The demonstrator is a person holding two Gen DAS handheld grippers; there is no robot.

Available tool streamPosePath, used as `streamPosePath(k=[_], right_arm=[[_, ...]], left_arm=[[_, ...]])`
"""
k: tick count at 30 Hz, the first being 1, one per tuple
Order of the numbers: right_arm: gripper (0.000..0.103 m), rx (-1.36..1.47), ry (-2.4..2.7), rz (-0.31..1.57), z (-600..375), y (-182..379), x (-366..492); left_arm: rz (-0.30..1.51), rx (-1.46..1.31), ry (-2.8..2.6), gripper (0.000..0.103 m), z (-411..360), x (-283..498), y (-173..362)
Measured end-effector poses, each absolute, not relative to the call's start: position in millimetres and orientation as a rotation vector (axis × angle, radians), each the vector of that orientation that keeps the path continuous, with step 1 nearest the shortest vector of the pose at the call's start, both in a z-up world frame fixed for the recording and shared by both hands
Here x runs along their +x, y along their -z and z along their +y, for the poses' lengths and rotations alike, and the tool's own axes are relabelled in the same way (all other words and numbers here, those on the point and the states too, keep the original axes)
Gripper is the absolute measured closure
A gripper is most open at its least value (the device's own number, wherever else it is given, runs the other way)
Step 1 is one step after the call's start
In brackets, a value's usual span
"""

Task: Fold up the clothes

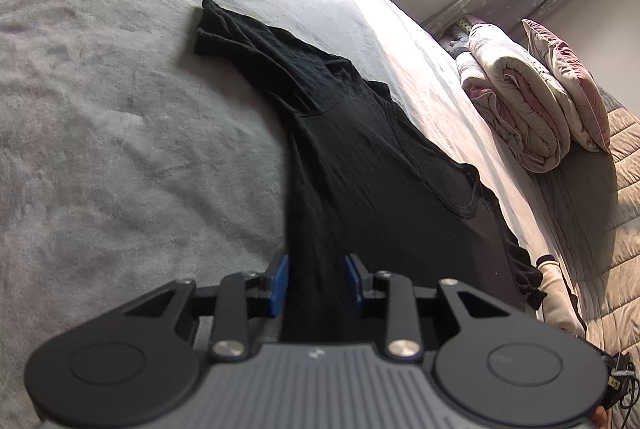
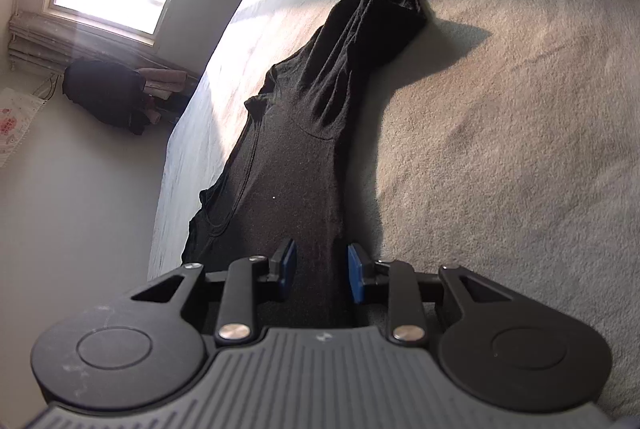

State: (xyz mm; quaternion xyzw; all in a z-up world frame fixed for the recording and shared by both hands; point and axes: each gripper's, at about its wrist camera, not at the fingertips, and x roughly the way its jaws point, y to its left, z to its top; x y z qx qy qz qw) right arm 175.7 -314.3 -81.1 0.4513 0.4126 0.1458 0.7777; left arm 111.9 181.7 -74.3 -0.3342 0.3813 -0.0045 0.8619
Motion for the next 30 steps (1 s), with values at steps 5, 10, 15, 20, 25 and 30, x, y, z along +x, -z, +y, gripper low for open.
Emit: streamPosePath(k=[5,10,15,20,25,30], right_arm=[[0.095,0.946,-0.292,0.892,-307.2,81.3,182.2],[0.101,0.907,-0.259,0.886,-310.5,78.4,183.2],[0.101,0.891,-0.232,0.881,-317.7,76.7,183.4],[0.098,0.896,-0.224,0.878,-324.4,76.6,182.5],[0.085,0.899,-0.235,0.859,-323.6,73.6,186.5],[0.081,0.996,-0.211,0.810,-327.8,84.9,195.6]], left_arm=[[0.794,-0.737,-0.013,0.093,184.6,114.9,79.4],[0.775,-0.596,-0.059,0.101,171.3,113.4,73.0],[0.769,-0.558,-0.089,0.101,173.1,109.4,70.9],[0.771,-0.578,-0.084,0.099,174.2,109.1,69.8],[0.713,-0.596,-0.055,0.093,170.3,105.4,62.8],[0.647,-0.618,0.030,0.087,161.0,105.6,59.7]])
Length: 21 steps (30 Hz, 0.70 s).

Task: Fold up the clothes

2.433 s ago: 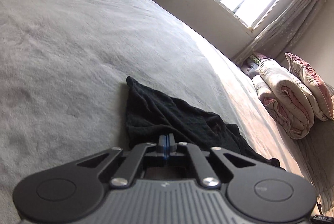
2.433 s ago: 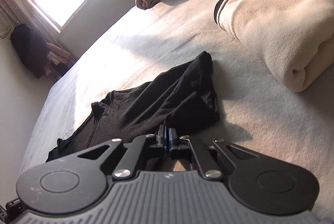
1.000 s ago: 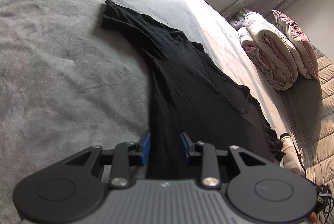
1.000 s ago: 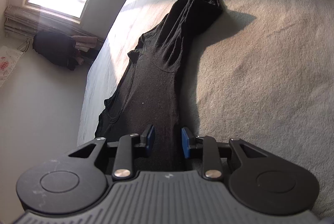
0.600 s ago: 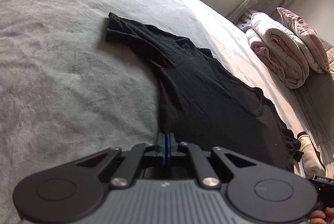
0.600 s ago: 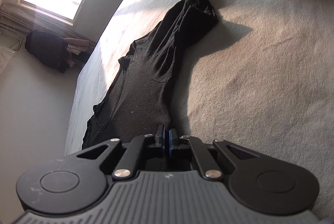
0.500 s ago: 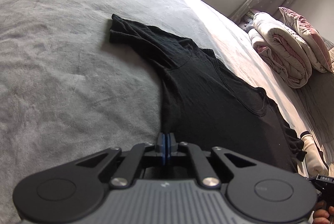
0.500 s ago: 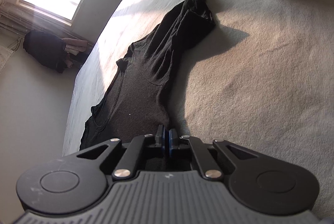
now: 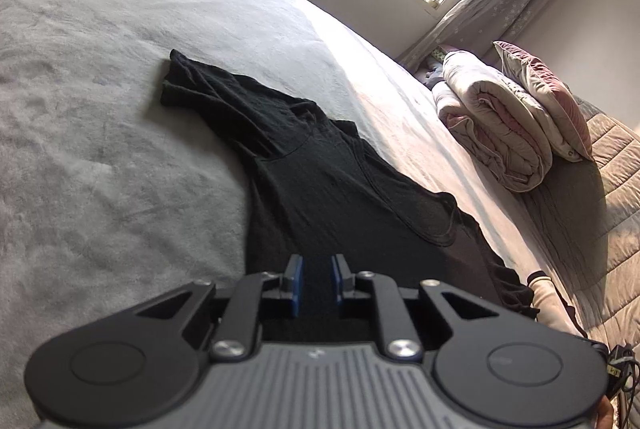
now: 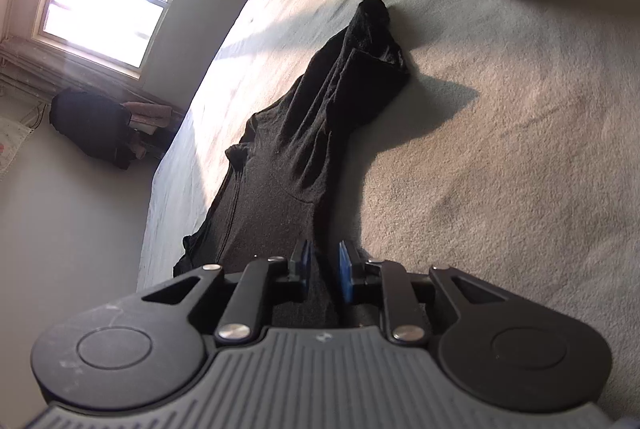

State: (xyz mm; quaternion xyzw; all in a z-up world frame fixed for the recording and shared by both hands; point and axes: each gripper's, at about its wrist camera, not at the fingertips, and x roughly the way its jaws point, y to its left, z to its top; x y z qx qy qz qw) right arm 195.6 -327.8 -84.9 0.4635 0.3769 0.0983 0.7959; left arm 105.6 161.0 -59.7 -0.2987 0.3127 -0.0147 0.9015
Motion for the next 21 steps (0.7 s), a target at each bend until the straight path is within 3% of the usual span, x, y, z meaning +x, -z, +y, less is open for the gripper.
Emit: streamPosePath(k=[4,6,8,11,13,19,21], right_arm=[[0.081,1.031,-0.193,0.784,-331.0,86.7,205.7],[0.095,0.966,-0.170,0.773,-328.6,83.3,205.9],[0.101,0.902,-0.147,0.765,-324.5,79.4,204.1],[0.095,0.834,-0.134,0.751,-318.5,71.0,200.3],[0.083,0.777,-0.129,0.737,-311.7,65.4,196.7],[0.078,0.654,-0.131,0.702,-295.7,51.1,190.9],[0.063,0.637,-0.144,0.690,-289.7,45.7,191.3]], left_arm=[[0.662,-0.575,0.051,0.086,152.0,111.8,67.4],[0.686,-0.559,0.045,0.086,149.8,113.4,73.2],[0.694,-0.553,0.040,0.086,149.1,113.9,74.3],[0.692,-0.560,0.030,0.080,151.5,112.5,70.9],[0.689,-0.563,0.015,0.078,154.6,111.1,69.1],[0.680,-0.581,-0.017,0.074,162.7,111.4,65.2],[0.684,-0.583,-0.022,0.074,163.8,112.3,64.5]])
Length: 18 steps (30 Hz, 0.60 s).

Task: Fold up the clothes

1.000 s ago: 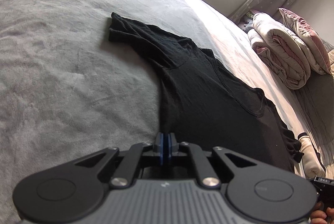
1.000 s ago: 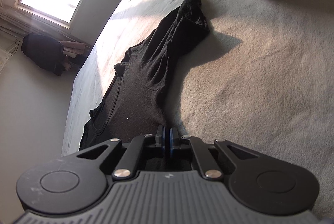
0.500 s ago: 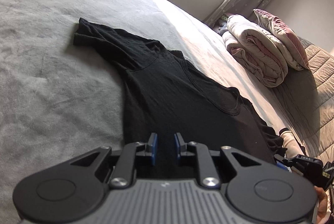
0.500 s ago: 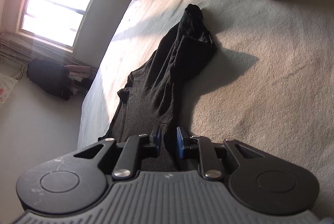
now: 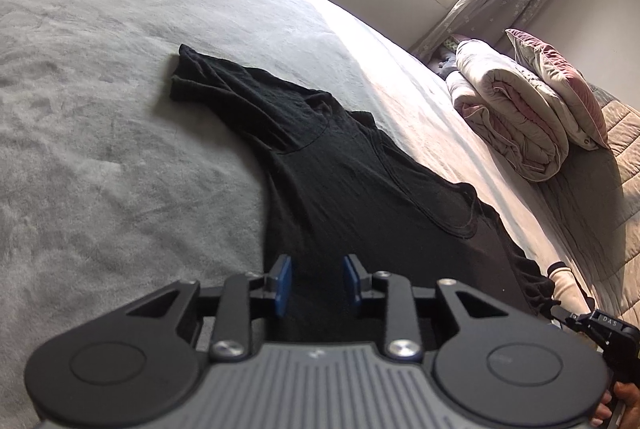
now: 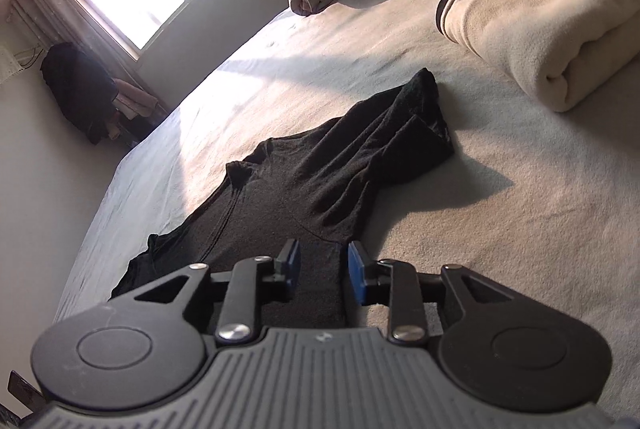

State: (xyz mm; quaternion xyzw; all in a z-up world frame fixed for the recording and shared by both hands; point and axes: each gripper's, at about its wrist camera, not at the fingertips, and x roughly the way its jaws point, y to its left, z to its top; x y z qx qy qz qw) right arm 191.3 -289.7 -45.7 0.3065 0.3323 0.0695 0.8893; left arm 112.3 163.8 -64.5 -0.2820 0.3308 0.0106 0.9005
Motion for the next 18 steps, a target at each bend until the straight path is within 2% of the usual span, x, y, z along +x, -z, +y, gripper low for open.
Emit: streamPosePath(k=[4,7,18], right_arm=[[0.063,0.593,-0.177,0.675,-275.8,32.5,190.9],[0.063,0.562,-0.197,0.681,-264.2,23.3,187.1],[0.062,0.399,-0.345,0.726,-173.5,-16.9,184.5]], left_arm=[[0.689,-0.586,-0.038,0.071,166.2,113.2,60.9],[0.694,-0.573,-0.058,0.062,167.8,114.4,57.5],[0.740,-0.572,-0.153,0.055,193.5,115.4,49.9]])
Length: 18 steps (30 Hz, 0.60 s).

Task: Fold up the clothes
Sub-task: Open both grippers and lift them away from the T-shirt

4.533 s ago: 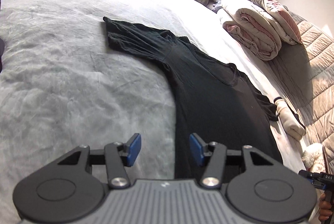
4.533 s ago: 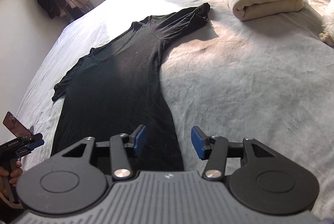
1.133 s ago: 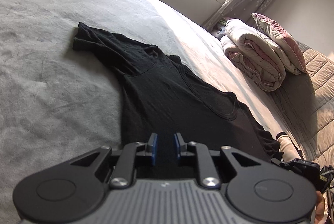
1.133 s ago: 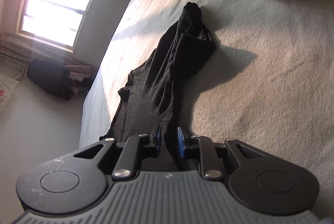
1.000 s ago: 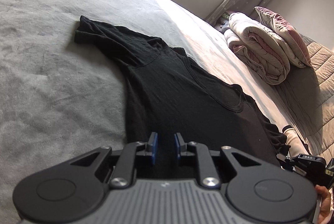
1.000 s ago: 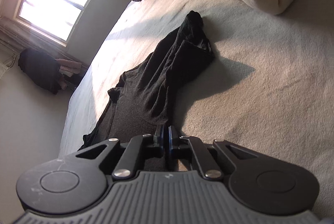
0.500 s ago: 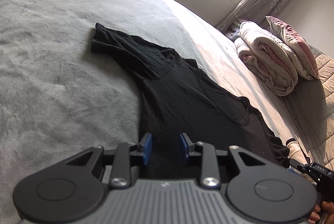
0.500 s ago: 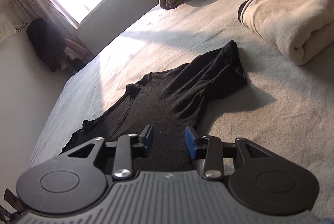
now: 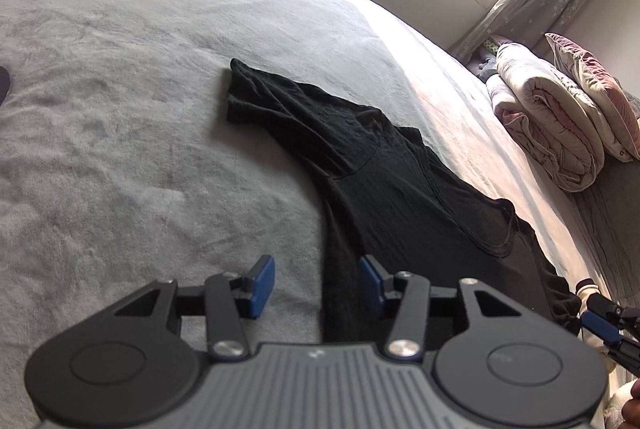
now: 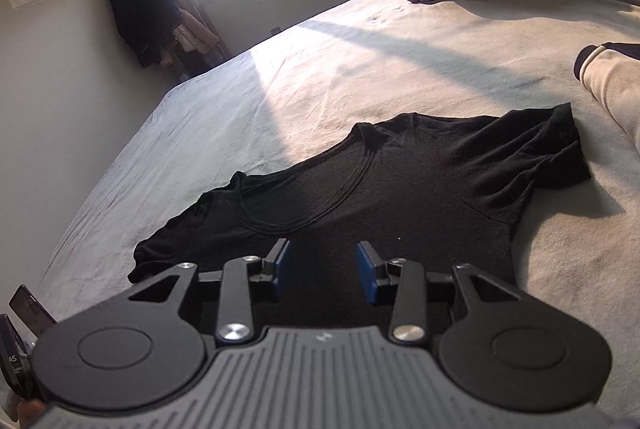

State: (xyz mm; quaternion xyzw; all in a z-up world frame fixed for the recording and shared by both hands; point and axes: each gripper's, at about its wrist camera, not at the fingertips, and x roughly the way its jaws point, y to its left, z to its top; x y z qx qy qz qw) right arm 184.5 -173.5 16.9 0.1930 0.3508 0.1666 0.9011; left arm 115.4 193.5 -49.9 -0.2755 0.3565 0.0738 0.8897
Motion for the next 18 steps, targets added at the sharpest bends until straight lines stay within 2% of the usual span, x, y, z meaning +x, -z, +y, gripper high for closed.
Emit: streamPosePath(k=[9,18], right_arm=[[0.059,0.363,-0.543,0.696,-66.9,-35.6,213.7],[0.059,0.318,-0.660,0.694,14.1,-20.7,241.0]], left_arm=[[0.762,-0.552,-0.224,0.053,217.5,111.2,48.8],[0.752,-0.544,-0.231,0.053,232.6,112.4,52.4]])
